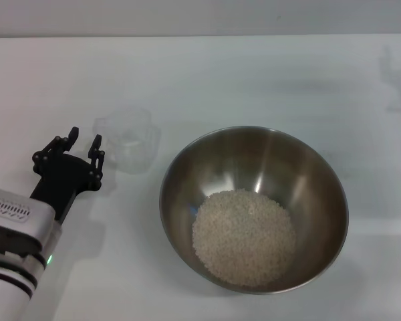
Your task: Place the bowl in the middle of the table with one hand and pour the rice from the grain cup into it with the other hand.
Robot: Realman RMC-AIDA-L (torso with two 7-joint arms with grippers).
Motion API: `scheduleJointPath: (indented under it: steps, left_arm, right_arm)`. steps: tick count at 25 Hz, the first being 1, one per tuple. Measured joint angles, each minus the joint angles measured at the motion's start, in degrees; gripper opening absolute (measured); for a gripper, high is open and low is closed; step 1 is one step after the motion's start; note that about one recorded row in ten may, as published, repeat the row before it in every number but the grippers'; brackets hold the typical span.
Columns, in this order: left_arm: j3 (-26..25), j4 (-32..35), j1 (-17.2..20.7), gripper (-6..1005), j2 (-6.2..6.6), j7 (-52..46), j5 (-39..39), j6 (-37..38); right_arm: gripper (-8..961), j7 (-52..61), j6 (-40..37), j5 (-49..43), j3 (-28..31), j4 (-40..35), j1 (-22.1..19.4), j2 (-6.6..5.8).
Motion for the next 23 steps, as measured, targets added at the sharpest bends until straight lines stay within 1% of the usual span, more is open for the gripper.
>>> scheduleJointPath:
  steps: [4,7,9,12,15,17,18,21,23]
  left_arm:
    - [1.33,0.12,1.41,362,0.14,-0.01,0.07,2.58]
    - [2.36,0.32,3.05,366,0.2,-0.36,0.08,6.01]
    - [2.8,0.72,4.53,369,0.23,-2.32,0.08,9.06]
    - [3.5,2.73,5.9,374,0.25,-10.65,0.07,14.23]
    - [4.71,5.25,5.46,378,0.21,-18.75,0.12,17.68]
    - [4.71,5.25,5.46,531,0.21,-18.75,0.12,17.68]
    - [5.24,6.19,4.92,608,0.1,-21.56,0.15,19.44]
    - [5.39,6.23,4.6,711,-0.02,-22.1,0.16,20.58]
    - [5.7,6.07,3.63,779,-0.11,-22.28,0.16,22.64]
  right_arm:
    - [492,0.0,0.37,0.03,0.09,0.55,-0.01,0.0]
    - [492,0.0,0.46,0.04,0.09,1.31,-0.07,0.01]
    - [492,0.0,0.5,0.03,-0.11,1.64,-0.32,0.12]
    - [492,0.0,0.64,-1.33,-0.63,1.77,-1.45,0.41]
    - [492,0.41,0.78,-4.5,-1.07,1.66,-2.87,0.84]
    - [492,0.97,0.91,-6.59,-1.25,1.54,-3.81,1.13]
    - [492,1.65,1.03,-7.16,-1.32,1.53,-4.09,1.23]
    - [492,6.59,1.77,-7.98,-2.5,1.82,-4.77,1.34]
    - [492,9.58,2.17,-8.12,-3.87,2.08,-5.18,1.32]
